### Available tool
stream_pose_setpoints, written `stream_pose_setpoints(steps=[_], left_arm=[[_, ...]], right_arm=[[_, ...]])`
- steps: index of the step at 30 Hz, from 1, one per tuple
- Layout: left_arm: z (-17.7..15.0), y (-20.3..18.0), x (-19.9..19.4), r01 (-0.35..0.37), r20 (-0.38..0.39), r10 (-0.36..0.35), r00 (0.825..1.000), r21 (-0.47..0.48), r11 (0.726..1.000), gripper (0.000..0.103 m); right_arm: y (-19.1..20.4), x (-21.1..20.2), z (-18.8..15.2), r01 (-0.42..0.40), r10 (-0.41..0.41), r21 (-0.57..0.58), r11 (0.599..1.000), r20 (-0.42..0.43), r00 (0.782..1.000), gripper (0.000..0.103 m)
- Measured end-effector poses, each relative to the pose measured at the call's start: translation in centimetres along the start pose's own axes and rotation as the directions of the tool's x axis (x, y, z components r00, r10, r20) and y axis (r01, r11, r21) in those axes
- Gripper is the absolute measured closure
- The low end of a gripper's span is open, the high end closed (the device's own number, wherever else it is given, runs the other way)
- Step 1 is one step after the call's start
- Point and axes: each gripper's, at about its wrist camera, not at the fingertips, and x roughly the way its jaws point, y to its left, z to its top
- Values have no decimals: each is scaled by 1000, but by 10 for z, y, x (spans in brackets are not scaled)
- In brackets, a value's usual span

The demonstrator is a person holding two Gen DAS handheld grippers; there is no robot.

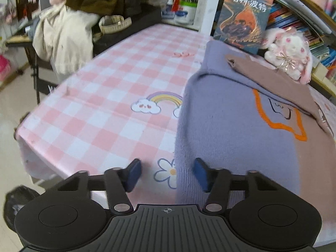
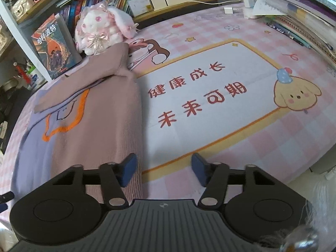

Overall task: Fold clothes
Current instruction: 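Grasp the lavender side edge with the left gripper while the right gripper grasps the pink side edge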

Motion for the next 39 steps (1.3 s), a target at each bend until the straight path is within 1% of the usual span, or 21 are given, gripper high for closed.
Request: stream_pose_setpoints(steps=[1,2,4,5,6,7,8,12,14,17,19,22,24,25,27,28,31,33,36,37,39], left_arm=[[1,-2,0,13,4,-13,1000,6,1000,56],[2,-3,0,25,9,-25,1000,11,1000,61],[4,-7,0,50,17,-51,999,23,998,76],[6,-9,0,63,21,-63,998,29,998,90],[7,-10,0,75,25,-76,997,35,997,95],[8,-12,0,88,29,-89,996,41,995,96],[9,-14,0,100,32,-101,994,47,994,98],[13,-21,-1,148,46,-151,987,72,986,98],[15,-24,0,145,40,-149,988,92,985,97],[15,-19,5,128,14,-129,992,75,989,95],[15,-11,8,122,-1,-122,992,48,991,93],[14,-2,11,135,-32,-134,990,10,991,80],[12,0,12,144,-40,-144,989,-2,990,68],[11,0,12,148,-44,-148,988,-7,989,66],[9,2,13,157,-52,-158,986,-19,987,52],[8,2,13,161,-55,-162,985,-24,987,51],[6,-1,14,180,-45,-180,983,-11,984,56],[5,-3,15,207,-52,-207,977,-6,978,80],[7,-4,13,214,-48,-214,976,8,977,97],[9,-2,11,227,-36,-227,973,-3,974,97],[12,1,5,252,-8,-252,968,-19,968,97]], right_arm=[[1,1,1,-7,7,0,1000,-5,1000,62],[1,3,2,-14,14,0,1000,-9,1000,70],[4,6,3,-36,36,-4,999,-21,999,78],[6,8,4,-49,48,-11,999,-29,998,85],[9,10,4,-62,61,-21,998,-43,997,90],[12,12,4,-75,74,-26,997,-56,996,98],[14,13,5,-88,86,-25,996,-64,994,100],[20,9,7,-178,178,0,984,-50,983,102],[24,8,9,-228,229,12,973,-40,973,102],[28,9,11,-246,246,14,969,-45,968,102],[25,11,10,-216,218,37,976,-58,974,99],[17,14,9,-188,194,81,979,-77,978,95],[12,16,7,-183,193,108,977,-91,977,84],[10,16,6,-190,201,117,975,-95,975,82],[11,16,3,-205,217,120,971,-99,971,81],[12,17,2,-212,224,117,970,-104,969,81],[18,19,0,-238,250,100,966,-124,960,81],[23,20,-1,-256,266,86,963,-138,954,81],[27,21,-2,-263,272,77,962,-142,952,92],[26,19,-2,-263,272,80,961,-131,953,98],[24,14,-2,-266,274,93,960,-96,957,98]])
